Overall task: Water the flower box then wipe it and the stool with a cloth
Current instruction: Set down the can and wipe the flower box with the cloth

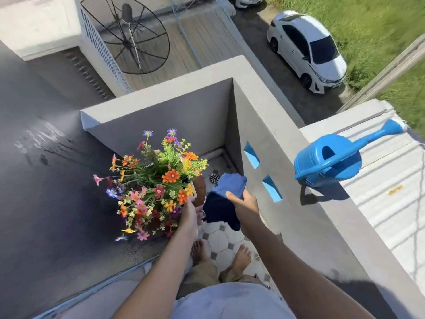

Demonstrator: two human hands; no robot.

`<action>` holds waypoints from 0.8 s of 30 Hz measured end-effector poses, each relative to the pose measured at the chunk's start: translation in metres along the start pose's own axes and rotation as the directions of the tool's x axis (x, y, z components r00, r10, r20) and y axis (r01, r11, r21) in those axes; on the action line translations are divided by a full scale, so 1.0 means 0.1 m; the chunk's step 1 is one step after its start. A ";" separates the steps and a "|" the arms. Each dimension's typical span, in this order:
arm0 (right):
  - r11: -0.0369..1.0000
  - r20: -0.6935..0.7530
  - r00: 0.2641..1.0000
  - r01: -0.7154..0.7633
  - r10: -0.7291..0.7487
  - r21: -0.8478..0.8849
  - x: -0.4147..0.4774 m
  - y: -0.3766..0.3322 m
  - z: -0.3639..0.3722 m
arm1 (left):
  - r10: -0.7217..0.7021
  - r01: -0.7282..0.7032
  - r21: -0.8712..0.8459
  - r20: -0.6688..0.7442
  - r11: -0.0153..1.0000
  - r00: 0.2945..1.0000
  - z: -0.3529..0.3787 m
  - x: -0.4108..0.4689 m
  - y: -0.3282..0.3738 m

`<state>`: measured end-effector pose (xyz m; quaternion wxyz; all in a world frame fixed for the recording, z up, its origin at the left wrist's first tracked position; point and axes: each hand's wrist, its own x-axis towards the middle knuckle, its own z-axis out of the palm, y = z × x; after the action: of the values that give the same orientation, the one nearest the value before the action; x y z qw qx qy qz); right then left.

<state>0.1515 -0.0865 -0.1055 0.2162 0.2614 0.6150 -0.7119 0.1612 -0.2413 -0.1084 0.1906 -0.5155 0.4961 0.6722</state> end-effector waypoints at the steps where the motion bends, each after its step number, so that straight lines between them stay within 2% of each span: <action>1: 1.000 -0.028 1.000 -0.012 0.012 0.004 0.00 0.02 0.06 | -0.017 0.017 -0.049 -0.013 0.999 1.000 -0.03 0.06 0.00; 5: 0.999 -0.079 0.997 -0.018 0.015 -0.031 0.03 0.06 0.19 | -0.033 0.023 -0.098 -0.101 0.995 0.994 -0.01 0.26 0.05; 8: 0.999 -0.098 0.995 -0.008 0.005 -0.035 0.02 0.06 0.22 | -0.055 0.045 -0.120 -0.086 0.992 0.995 0.01 0.24 0.05; 13: 0.999 -0.051 0.998 0.041 -0.041 -0.017 -0.01 -0.10 0.29 | 0.099 -0.119 -0.081 -0.213 0.990 0.972 -0.18 0.19 0.25; 18: 0.994 -0.033 0.995 0.092 -0.094 -0.055 0.05 -0.28 0.57 | 0.130 -0.145 -0.110 -0.134 0.983 0.982 -0.51 -0.02 0.62; 24: 0.926 -0.096 0.926 0.350 -0.365 -0.141 0.20 -0.71 0.92 | 0.120 -0.103 -0.185 0.084 0.977 0.989 -0.78 -0.54 1.00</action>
<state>0.0821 -0.1670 -0.0544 0.0607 0.1737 0.7064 -0.6835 0.1456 -0.3386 -0.0115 0.1284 -0.4695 0.4516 0.7478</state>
